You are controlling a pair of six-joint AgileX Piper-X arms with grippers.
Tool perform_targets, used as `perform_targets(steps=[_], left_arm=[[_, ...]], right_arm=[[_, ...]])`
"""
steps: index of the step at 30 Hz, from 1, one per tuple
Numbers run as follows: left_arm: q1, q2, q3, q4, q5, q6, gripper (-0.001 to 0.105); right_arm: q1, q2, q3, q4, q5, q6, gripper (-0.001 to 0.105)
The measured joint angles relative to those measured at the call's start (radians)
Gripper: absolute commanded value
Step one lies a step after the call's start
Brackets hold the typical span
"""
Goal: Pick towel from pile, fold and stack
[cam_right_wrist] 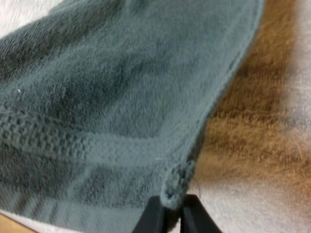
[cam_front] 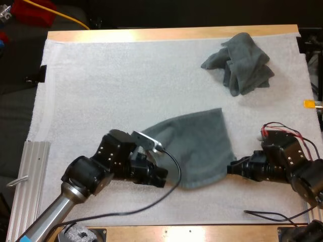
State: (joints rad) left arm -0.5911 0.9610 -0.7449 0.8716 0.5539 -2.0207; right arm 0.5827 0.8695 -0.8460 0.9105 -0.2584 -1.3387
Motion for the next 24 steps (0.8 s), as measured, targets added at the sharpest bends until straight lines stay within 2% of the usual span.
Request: perform_targets(steps=[2,8,12,24], left_arm=[[-0.047,0.0,-0.001,0.02,-0.01,0.0,0.0],[-0.186,-0.028,-0.001,0.129,-0.138,0.0,0.0],[-0.252,-0.054,-0.001,0.15,-0.165,-0.007,0.0],[-0.263,-0.055,0.048,0.149,-0.167,-0.072,0.0]], right_arm=[[0.041,0.0,-0.01,0.018,0.025,0.008,0.001],[0.148,-0.002,-0.016,0.094,0.112,0.037,0.001],[0.2,-0.004,-0.016,0.132,0.138,0.062,0.001],[0.215,0.044,-0.016,0.045,0.189,0.151,0.001]])
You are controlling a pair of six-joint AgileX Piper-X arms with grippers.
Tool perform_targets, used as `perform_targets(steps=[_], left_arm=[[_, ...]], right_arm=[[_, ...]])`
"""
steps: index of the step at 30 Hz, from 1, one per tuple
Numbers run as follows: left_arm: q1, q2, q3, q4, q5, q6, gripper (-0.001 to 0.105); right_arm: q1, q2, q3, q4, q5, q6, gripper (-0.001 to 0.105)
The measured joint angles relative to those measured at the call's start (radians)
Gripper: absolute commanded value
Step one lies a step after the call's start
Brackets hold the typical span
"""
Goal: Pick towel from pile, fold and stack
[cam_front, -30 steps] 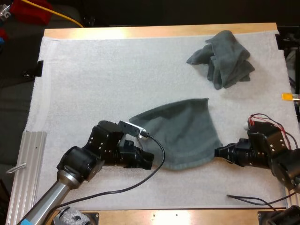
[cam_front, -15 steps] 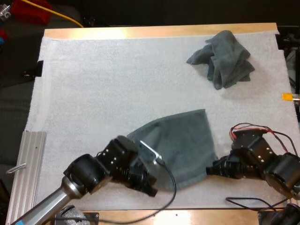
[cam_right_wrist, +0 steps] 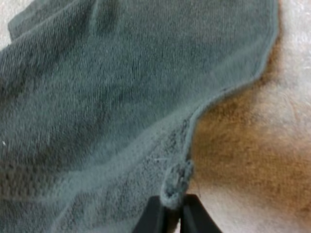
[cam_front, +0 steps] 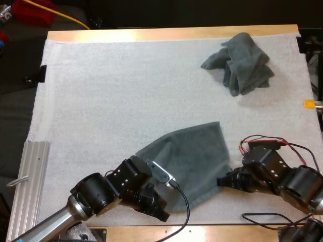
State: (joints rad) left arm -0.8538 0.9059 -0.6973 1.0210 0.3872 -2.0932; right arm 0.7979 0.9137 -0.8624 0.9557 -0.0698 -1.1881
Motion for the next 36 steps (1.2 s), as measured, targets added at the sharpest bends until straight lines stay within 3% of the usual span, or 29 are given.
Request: perform_targets(steps=[7,14,20,29,36], left_arm=[[0.124,0.0,0.053,-0.067,0.026,-0.019,0.0],[0.31,0.019,0.096,-0.198,0.216,-0.023,0.0],[0.429,0.132,0.134,-0.268,0.351,-0.019,0.0],[0.562,0.3,0.134,-0.344,0.441,-0.019,0.0],[0.645,0.387,0.134,-0.377,0.452,-0.019,0.0]], right_arm=[[-0.018,0.129,0.0,-0.094,0.002,0.036,0.001],[-0.106,0.221,0.0,-0.202,-0.048,0.045,0.001],[-0.18,0.28,0.0,-0.28,-0.095,0.051,0.001],[-0.268,0.356,0.0,-0.399,-0.162,0.079,0.001],[-0.326,0.412,-0.002,-0.474,-0.198,0.122,0.001]])
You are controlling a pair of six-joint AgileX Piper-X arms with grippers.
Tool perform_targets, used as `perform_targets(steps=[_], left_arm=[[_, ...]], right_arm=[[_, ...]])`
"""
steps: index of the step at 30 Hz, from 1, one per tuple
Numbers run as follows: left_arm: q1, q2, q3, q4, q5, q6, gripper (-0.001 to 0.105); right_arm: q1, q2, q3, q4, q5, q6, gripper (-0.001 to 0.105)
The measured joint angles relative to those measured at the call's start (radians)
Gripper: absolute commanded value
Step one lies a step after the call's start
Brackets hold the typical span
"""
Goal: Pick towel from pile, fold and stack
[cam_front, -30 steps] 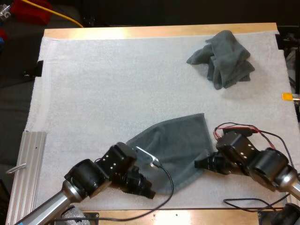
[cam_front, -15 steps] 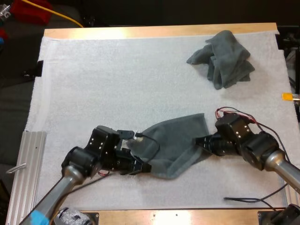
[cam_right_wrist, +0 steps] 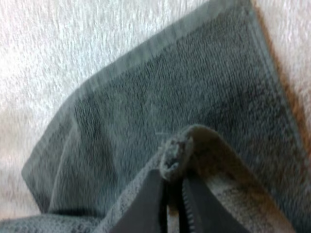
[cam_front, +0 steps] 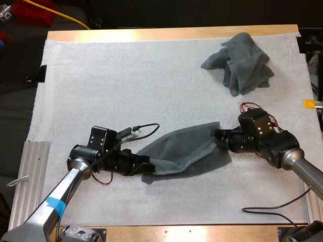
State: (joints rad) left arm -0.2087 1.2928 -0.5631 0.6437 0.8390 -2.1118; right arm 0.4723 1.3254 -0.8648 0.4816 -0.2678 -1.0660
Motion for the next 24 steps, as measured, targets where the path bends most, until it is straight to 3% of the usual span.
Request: perform_targets(steps=[12,24], left_arm=[[0.085,0.077,0.0,-0.092,0.004,-0.011,0.0],[0.091,0.077,0.0,-0.153,-0.038,-0.013,0.0]], right_arm=[[-0.025,0.078,-0.002,-0.088,-0.037,0.012,0.001],[-0.026,0.095,-0.002,-0.156,0.052,0.012,0.001]])
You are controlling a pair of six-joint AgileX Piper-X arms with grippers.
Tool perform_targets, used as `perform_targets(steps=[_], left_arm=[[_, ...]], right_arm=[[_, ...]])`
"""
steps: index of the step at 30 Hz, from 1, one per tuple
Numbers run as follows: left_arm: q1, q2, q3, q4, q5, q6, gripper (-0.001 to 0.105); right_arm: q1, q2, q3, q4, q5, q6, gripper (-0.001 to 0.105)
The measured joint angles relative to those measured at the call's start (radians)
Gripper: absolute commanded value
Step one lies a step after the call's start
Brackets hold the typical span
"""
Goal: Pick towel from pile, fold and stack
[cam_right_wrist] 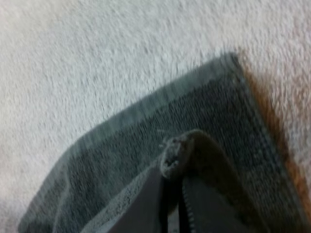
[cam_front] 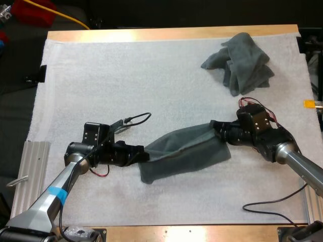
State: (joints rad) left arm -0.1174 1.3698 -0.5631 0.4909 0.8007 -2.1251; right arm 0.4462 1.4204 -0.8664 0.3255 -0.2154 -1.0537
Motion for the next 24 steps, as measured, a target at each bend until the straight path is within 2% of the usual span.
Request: perform_targets(steps=[3,6,9,10,11,12,14,17,24], left_arm=[[0.0,0.0,0.0,-0.012,-0.006,0.0,0.002],[0.0,0.0,0.0,-0.025,-0.006,0.0,0.017],[0.0,0.0,0.0,-0.028,-0.006,-0.001,0.049],[0.0,0.0,0.0,-0.028,-0.005,-0.001,0.063],[0.0,0.0,0.0,-0.031,-0.001,-0.001,0.072],[0.0,0.0,0.0,-0.033,0.002,-0.001,0.072],[0.0,0.0,0.0,-0.034,0.025,-0.001,0.064],[0.0,0.0,-0.01,-0.034,0.07,-0.001,0.057],[0.0,-0.095,-0.053,-0.035,0.096,-0.001,0.057]], right_arm=[[0.0,0.0,0.0,-0.029,0.007,0.0,0.001],[0.0,0.0,0.0,-0.039,0.026,0.0,0.002],[0.0,0.0,0.0,-0.041,0.033,0.0,0.009],[0.0,0.0,0.0,-0.046,0.034,0.0,0.016],[0.0,0.0,0.0,-0.052,0.034,0.0,0.023],[0.0,0.0,0.0,-0.057,0.034,0.0,0.029],[0.0,0.0,0.0,-0.071,0.026,0.002,0.047],[0.0,0.0,0.0,-0.101,0.003,-0.001,0.063],[0.0,-0.017,0.0,-0.173,-0.113,-0.052,0.066]])
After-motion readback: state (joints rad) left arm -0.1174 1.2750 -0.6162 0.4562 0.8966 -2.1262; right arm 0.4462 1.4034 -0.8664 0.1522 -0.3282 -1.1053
